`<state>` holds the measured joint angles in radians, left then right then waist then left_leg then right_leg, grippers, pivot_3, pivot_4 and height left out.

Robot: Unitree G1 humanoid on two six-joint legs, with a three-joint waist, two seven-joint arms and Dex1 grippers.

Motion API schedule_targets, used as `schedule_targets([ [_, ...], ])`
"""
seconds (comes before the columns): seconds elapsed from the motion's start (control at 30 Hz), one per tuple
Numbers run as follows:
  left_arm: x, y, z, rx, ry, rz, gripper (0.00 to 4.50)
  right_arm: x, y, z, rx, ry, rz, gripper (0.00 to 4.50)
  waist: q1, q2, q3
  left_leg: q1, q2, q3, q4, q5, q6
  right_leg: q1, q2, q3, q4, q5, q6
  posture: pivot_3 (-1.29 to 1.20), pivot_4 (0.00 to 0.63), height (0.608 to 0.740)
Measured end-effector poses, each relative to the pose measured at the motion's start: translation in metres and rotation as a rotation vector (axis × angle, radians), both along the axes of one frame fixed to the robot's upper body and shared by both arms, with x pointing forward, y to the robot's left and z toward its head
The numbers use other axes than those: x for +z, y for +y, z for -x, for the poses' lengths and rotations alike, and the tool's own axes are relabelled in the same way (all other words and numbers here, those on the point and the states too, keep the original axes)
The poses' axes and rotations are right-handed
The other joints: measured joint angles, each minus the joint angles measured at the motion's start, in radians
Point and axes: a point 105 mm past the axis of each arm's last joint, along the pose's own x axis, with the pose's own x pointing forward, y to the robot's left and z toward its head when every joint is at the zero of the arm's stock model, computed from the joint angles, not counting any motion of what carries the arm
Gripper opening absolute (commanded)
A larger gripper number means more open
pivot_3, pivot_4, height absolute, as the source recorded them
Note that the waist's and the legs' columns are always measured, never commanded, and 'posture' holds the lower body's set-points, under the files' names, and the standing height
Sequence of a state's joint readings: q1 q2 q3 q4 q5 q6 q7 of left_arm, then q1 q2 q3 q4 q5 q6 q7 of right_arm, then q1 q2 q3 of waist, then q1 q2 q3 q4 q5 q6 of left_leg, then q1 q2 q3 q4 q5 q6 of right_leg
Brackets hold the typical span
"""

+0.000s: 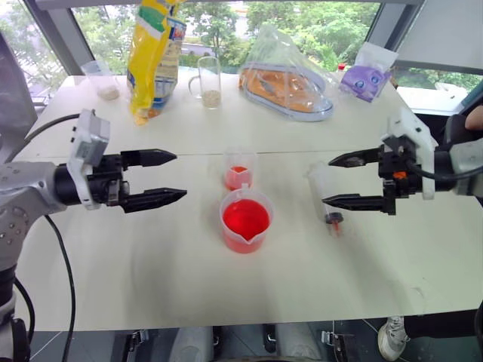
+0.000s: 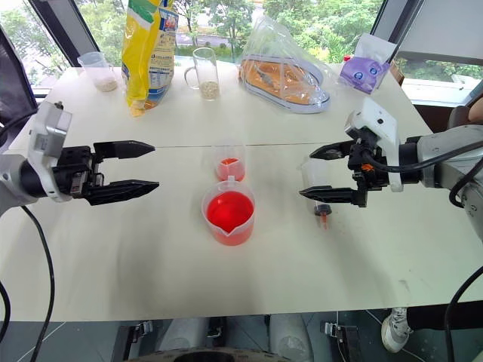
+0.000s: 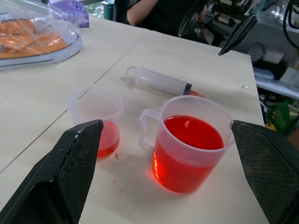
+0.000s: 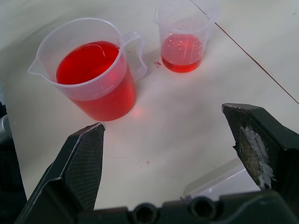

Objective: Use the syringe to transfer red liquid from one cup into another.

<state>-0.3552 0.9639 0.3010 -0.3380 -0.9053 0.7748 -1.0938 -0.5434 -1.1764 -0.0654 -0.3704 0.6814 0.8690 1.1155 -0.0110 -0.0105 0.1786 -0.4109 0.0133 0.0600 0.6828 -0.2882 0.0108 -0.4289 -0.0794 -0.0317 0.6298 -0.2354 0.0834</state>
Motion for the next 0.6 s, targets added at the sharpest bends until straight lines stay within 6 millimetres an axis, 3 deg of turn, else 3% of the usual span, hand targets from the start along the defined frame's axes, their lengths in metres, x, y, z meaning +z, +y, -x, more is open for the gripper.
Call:
schedule_targets([
  [0.6, 0.011, -0.003, -0.001, -0.007, -0.039, 0.011, 4.5, -0.014, -0.004, 0.002, -0.031, 0.048, 0.009, 4.38, 0.0, 0.0, 0.0, 0.0, 0.0, 0.0, 0.0, 0.0, 0.0, 0.0, 0.0, 0.0, 0.001, 0.002, 0.003, 0.0, 0.15, 0.74],
])
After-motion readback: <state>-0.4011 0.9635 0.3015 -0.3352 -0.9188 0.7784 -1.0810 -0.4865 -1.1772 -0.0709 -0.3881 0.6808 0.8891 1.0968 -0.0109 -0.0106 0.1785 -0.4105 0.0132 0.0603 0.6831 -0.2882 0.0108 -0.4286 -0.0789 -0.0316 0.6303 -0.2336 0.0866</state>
